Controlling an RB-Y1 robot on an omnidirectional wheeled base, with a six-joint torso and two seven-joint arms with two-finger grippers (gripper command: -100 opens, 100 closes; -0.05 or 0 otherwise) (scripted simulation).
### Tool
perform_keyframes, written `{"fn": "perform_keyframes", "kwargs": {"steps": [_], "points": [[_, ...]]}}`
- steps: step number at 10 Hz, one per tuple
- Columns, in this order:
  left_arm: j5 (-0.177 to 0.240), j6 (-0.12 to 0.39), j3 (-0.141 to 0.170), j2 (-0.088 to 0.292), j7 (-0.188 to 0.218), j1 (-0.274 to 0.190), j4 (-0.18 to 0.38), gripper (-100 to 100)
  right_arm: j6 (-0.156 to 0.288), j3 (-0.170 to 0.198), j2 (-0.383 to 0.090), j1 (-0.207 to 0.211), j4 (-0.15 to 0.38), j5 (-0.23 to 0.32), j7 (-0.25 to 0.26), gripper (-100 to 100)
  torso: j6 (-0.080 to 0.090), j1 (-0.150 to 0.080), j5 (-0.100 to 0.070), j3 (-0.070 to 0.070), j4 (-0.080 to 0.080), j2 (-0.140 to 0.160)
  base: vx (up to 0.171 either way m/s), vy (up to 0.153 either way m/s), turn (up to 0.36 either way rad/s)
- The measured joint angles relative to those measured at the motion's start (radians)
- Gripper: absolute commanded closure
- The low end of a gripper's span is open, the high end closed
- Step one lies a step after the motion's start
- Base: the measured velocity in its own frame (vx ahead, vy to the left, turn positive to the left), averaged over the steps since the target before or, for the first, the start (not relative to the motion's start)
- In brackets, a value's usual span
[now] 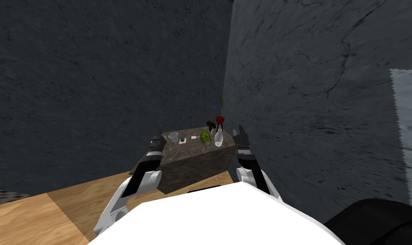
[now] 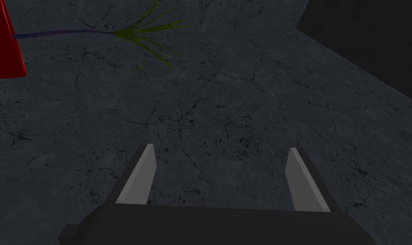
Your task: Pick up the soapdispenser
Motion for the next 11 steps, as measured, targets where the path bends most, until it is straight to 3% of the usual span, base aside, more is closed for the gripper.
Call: {"fn": "perform_keyframes", "kwargs": {"steps": [9,11], "points": [[0.038,0.255,0.019,0.044,-0.017,-0.123,0.03,-100,0.0,0.0,0.0,0.0,0.0,0.0,0.0,0,0.0,0.0,0.0,0.0,0.0,0.0,-0.022,-0.012,-0.003],[0.045,0.301,0.022,0.052,-0.018,-0.131,0.033,-100,0.0,0.0,0.0,0.0,0.0,0.0,0.0,0,0.0,0.0,0.0,0.0,0.0,-0.001,-0.016,-0.009,-0.001]]}}
